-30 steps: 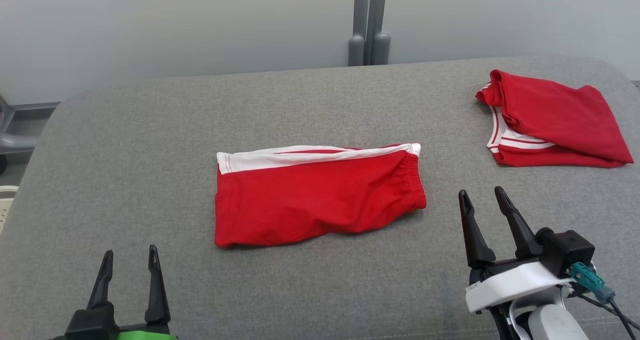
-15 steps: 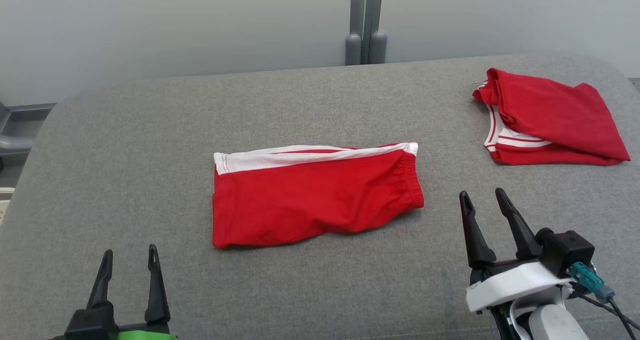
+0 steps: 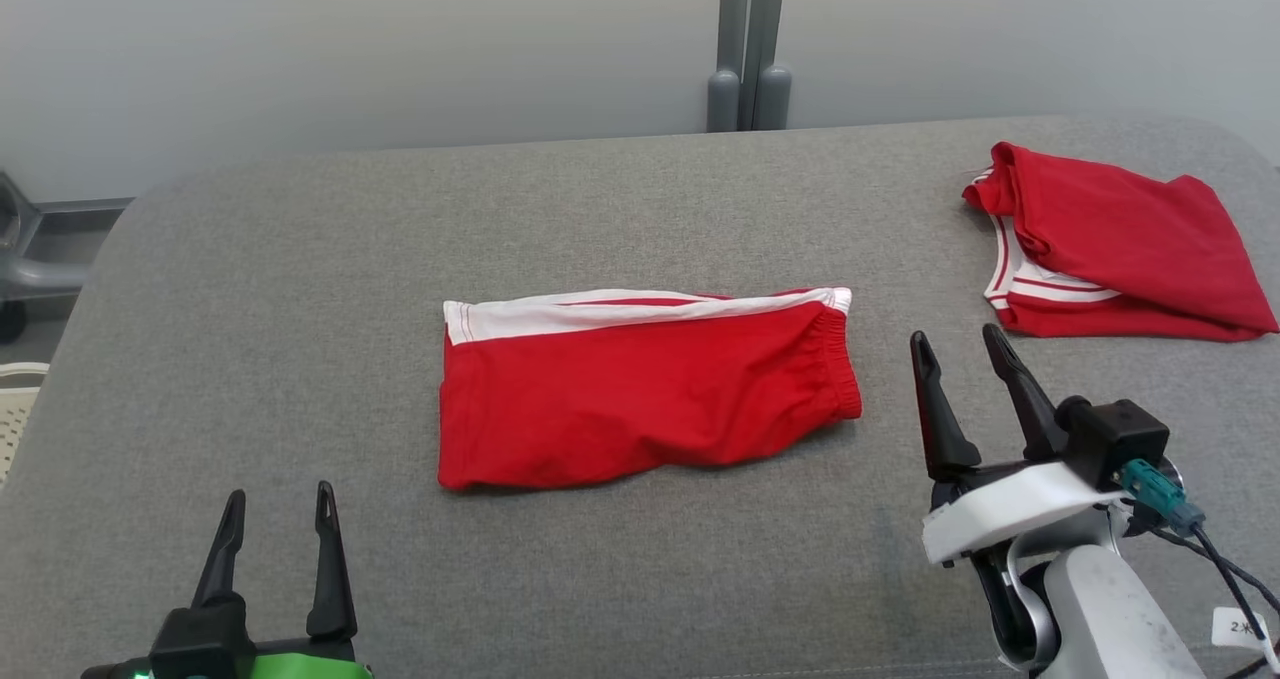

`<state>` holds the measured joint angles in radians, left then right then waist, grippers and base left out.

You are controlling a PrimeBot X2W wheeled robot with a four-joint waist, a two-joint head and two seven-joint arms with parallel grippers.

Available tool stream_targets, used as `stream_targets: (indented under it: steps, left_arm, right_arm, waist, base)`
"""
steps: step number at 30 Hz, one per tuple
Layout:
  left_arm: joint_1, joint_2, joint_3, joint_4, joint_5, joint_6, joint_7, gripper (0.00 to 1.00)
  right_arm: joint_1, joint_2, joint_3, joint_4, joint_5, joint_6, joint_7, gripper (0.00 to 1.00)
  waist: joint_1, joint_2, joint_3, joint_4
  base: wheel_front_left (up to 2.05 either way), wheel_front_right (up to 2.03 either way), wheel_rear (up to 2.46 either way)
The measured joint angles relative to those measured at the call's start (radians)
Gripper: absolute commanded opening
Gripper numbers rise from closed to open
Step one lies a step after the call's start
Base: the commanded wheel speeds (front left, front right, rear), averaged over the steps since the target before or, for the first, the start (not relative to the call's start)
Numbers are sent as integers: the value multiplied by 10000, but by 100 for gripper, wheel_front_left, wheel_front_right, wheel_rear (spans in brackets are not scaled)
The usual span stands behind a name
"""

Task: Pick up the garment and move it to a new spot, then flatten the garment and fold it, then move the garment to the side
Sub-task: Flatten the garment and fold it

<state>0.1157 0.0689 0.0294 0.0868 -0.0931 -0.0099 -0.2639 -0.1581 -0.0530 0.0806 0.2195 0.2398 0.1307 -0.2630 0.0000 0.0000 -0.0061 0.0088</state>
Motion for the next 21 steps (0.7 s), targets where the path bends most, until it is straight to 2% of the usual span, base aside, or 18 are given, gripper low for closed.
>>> stream_targets:
  steps: [9, 21]
  left_arm:
    - [-302, -67, -376, 174, 63, -174, 0, 100]
    - [-912, -132, -986, 376, 73, -337, 0, 100]
  right_arm:
    - [-1674, -40, -71, 3089, 44, 0, 33, 100]
    - [-3709, -173, -523, 6475, -10, 0, 4, 100]
  waist:
    - [0, 0, 72, 507]
    - [0, 0, 719, 1374]
  base:
    - [0, 0, 0]
    - [0, 0, 0]
